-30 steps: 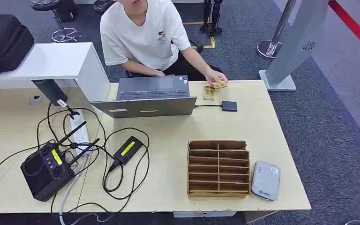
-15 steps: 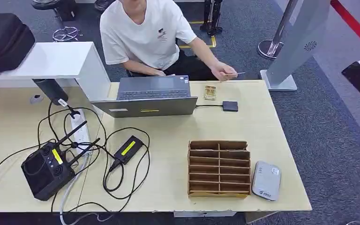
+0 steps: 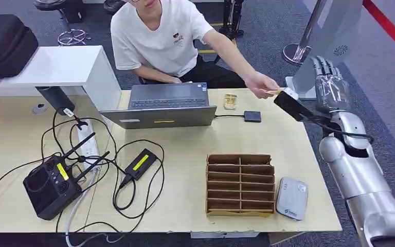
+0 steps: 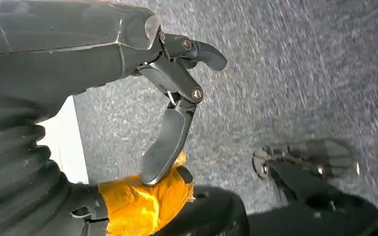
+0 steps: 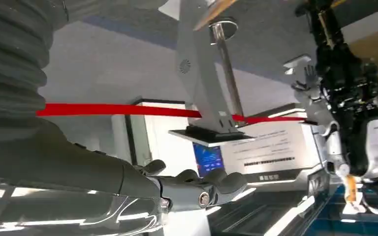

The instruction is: Pass the card to the sensor for recognition and then transmit it.

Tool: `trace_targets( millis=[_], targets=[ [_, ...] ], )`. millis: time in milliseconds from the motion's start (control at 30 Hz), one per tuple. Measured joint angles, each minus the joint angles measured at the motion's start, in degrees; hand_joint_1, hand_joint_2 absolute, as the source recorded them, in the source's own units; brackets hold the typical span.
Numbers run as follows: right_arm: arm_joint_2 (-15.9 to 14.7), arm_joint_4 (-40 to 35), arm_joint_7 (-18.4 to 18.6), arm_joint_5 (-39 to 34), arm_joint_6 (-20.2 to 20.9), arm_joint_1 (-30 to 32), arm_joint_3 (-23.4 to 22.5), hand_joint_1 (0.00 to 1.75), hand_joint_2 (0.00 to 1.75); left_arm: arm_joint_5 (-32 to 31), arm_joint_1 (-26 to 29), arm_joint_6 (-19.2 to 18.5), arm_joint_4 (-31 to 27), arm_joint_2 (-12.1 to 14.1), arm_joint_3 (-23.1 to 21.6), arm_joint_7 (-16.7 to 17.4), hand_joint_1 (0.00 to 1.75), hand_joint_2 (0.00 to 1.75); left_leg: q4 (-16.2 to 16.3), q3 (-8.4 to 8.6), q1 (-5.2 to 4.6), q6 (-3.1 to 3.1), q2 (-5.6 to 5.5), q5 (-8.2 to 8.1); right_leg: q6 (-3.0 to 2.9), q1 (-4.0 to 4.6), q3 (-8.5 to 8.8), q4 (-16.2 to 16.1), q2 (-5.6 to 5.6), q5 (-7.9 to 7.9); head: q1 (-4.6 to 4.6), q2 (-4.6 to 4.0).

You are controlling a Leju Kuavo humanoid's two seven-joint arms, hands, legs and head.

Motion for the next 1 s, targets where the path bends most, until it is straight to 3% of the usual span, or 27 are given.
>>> trace_targets(
  millis=[367,400,1000],
  targets=[
    [2.4,1.3,-0.7,-0.9,-0.8,-0.2,2.0,0.0,1.75,0.3,0.1,-2.9,0.2,0.3,0.0,-1.2,0.0,1.75,0.0,-0.01,-0.02,0.0,0.01,0.0,0.0,-0.01,-0.01,0.0,0.01,0.0,0.0,0.0],
    [2.4,1.3,-0.7,-0.9,-0.9,-0.2,2.1,1.75,1.75,0.3,0.1,-3.0,0.2,0.3,0.0,-1.2,0.0,1.75,0.0,-0.01,-0.02,0.0,0.01,0.0,0.0,-0.01,-0.01,0.0,0.01,0.0,-0.02,0.0],
    [1.9,-0.4,-1.6,-3.1,-1.0,1.9,2.3,1.75,1.75,0.3,0.2,-4.5,0.3,0.5,0.0,-1.3,0.0,1.75,0.0,-0.01,-0.01,0.0,0.03,0.0,-0.01,-0.01,-0.06,0.0,0.02,0.01,0.0,0.0]
  ],
)
